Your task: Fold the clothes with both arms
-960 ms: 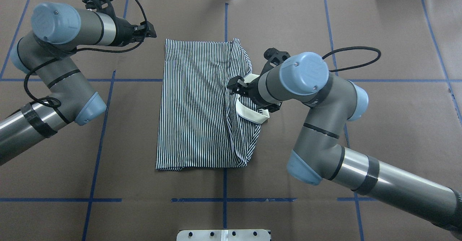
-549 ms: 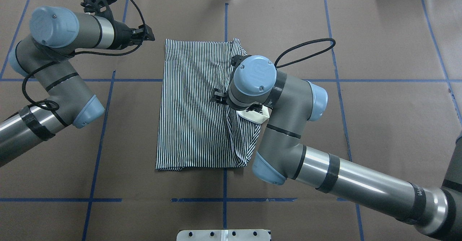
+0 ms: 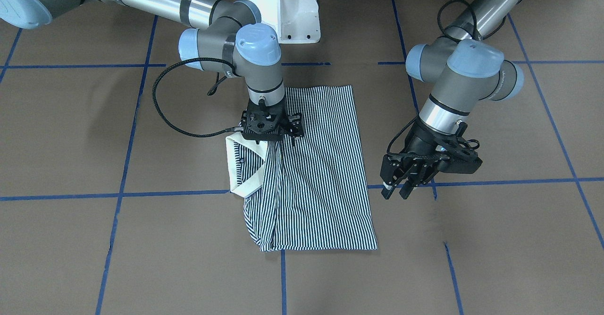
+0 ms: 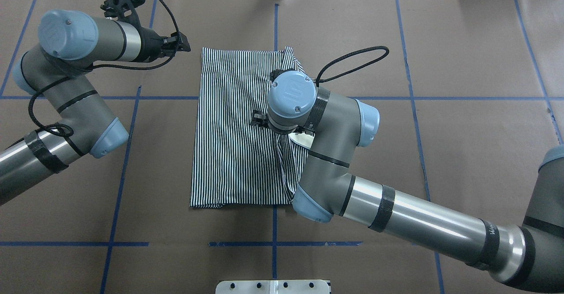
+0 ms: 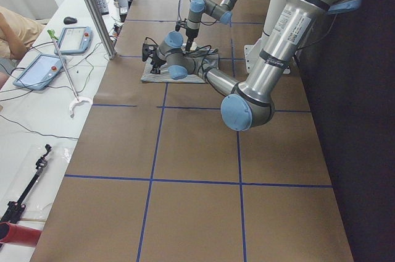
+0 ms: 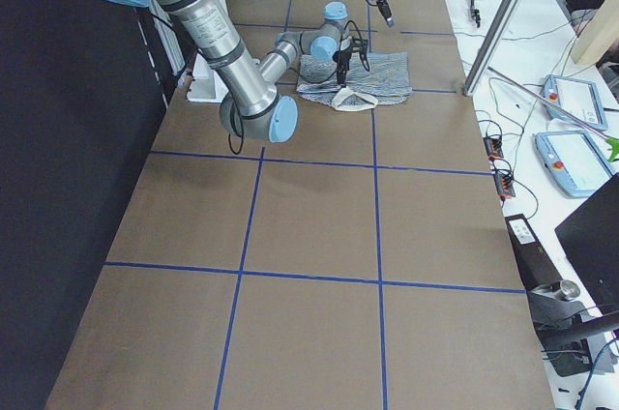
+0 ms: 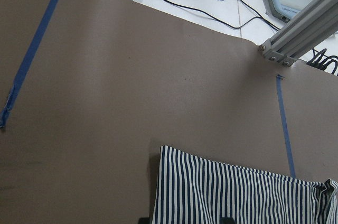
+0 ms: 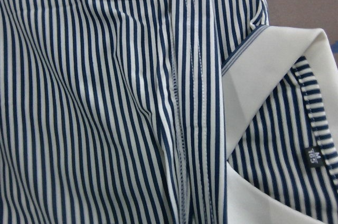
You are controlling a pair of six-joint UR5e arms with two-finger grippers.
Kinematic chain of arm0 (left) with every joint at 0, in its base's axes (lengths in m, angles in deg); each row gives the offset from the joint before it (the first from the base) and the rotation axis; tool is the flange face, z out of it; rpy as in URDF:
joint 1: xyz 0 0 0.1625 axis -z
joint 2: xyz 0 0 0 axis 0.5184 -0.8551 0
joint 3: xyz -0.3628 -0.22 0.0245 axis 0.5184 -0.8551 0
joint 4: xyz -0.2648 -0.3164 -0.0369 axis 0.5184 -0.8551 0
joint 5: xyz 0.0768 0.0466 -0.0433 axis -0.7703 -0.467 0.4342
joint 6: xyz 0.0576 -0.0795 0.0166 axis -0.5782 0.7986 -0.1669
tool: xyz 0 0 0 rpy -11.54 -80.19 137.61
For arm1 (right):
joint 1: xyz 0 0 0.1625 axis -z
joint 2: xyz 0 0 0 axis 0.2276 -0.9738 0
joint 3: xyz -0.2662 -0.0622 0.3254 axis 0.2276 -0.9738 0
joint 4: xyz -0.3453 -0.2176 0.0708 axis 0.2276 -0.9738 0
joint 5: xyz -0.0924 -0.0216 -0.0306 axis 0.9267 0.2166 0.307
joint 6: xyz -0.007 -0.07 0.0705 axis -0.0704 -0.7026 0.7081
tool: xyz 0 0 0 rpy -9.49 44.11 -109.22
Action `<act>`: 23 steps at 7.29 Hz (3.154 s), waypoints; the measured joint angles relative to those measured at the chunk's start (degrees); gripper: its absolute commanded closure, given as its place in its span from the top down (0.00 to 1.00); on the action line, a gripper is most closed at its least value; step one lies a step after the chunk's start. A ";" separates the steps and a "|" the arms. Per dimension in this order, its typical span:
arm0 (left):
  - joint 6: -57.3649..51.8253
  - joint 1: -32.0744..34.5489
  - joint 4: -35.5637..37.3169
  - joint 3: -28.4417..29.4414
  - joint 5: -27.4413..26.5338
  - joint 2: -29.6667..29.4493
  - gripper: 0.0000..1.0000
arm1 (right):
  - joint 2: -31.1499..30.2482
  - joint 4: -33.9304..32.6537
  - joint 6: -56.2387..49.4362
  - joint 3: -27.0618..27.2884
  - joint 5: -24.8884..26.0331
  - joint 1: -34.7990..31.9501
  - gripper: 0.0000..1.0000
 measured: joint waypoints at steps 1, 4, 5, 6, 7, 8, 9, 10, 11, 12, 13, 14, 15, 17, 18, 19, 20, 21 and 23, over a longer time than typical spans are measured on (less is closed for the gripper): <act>0.00 0.01 0.02 -0.05 0.00 0.01 0.54 | -0.39 -0.12 -0.30 -0.32 -0.21 0.05 1.00; 0.00 0.04 0.01 -0.11 0.00 0.04 0.54 | -8.88 -0.37 -3.77 6.04 -2.05 -0.59 0.99; 0.00 0.04 0.02 -0.22 0.00 0.04 0.54 | -13.18 -0.49 -5.49 10.45 -2.42 -0.89 0.99; 0.00 0.04 0.06 -0.38 0.00 0.04 0.54 | -15.18 -0.79 -6.39 13.17 -2.60 -0.99 0.99; 0.00 0.04 0.08 -0.51 0.00 0.04 0.54 | -15.43 -1.18 -6.59 14.38 -2.60 -1.01 0.99; 0.00 0.04 0.09 -0.62 0.00 0.12 0.54 | -15.36 -1.37 -6.33 14.85 -2.48 -0.88 0.97; 0.00 0.04 0.13 -0.90 0.00 0.30 0.54 | -15.30 -1.41 -5.12 15.05 -2.22 -0.34 0.85; 0.00 0.05 0.27 -1.38 0.00 0.55 0.54 | -15.22 -1.39 -1.70 15.52 -1.24 1.02 0.75; 0.00 0.04 0.44 -1.78 0.00 0.72 0.54 | -15.23 -1.36 2.87 16.46 0.69 3.06 0.66; 0.00 0.04 0.55 -1.95 0.02 0.79 0.54 | -15.30 -1.37 8.18 17.64 2.79 5.29 0.62; 0.00 0.04 0.59 -2.01 0.04 0.81 0.54 | -15.46 -1.38 13.79 18.72 4.85 7.41 0.62; 0.00 0.07 0.63 -2.06 0.02 0.83 0.54 | -16.04 -1.42 18.28 20.06 6.75 9.37 0.60; 0.02 0.10 0.69 -2.28 0.01 0.86 0.54 | -16.86 -1.52 21.74 21.27 7.72 10.99 0.59; 0.08 0.08 0.84 -3.26 0.02 1.40 0.54 | -17.24 -1.63 26.32 21.60 8.38 13.08 0.58; 0.09 0.06 0.89 -3.60 0.04 1.65 0.54 | -17.28 -1.63 26.99 21.34 8.49 13.50 0.49; 0.09 0.05 0.91 -3.73 0.02 1.75 0.54 | -17.29 -1.61 27.21 21.08 8.53 13.62 0.20; 0.09 0.05 0.90 -3.77 0.01 1.77 0.54 | -17.36 -1.63 27.26 20.96 8.52 13.63 0.00; 0.09 0.05 0.89 -3.80 0.00 1.79 0.54 | -17.49 -1.65 27.23 20.96 8.46 13.58 0.00; 0.07 0.04 0.88 -3.81 0.00 1.80 0.54 | -17.52 -1.67 26.85 21.09 8.06 12.77 0.00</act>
